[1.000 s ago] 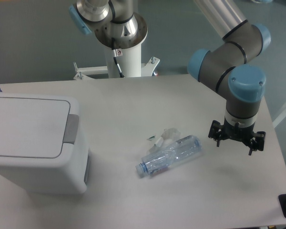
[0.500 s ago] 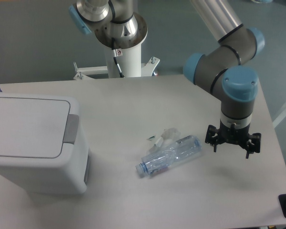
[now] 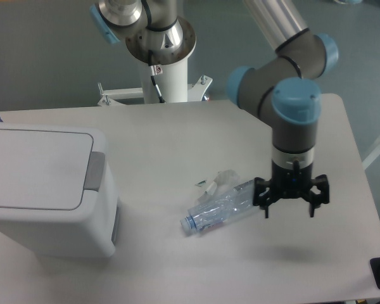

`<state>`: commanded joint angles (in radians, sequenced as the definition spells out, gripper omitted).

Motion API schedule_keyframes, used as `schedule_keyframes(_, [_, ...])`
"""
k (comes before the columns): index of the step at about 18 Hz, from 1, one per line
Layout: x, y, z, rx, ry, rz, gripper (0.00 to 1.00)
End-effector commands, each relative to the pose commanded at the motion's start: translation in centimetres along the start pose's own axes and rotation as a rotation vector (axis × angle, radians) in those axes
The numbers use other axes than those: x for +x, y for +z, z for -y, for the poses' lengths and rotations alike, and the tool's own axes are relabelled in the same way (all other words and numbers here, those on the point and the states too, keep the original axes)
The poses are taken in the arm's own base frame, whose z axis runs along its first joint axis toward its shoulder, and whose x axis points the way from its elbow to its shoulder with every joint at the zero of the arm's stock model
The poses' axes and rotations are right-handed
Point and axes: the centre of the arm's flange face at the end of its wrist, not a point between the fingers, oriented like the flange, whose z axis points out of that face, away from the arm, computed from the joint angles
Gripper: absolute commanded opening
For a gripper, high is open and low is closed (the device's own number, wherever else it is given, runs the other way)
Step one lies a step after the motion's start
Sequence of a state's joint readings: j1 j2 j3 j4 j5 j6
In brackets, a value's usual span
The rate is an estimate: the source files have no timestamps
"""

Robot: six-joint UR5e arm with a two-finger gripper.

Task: Open the trash can
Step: 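Move the open gripper over the bottle toward the white trash bin lid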

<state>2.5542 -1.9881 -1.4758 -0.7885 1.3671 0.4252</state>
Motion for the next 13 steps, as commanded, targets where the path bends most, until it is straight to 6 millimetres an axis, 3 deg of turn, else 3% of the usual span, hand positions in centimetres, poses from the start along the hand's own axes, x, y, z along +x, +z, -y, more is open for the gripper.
schedule_keyframes(5, [6.8,-5.3,2.4,0.115,0.057,-0.108,1.0])
schedule_keyframes(10, [11.3,-11.1,2.8,0.195,0.002,-0.2,1.0])
schedule_keyframes(13, [15.2,-13.4,1.7,0.207,0.016,-0.246,1.0])
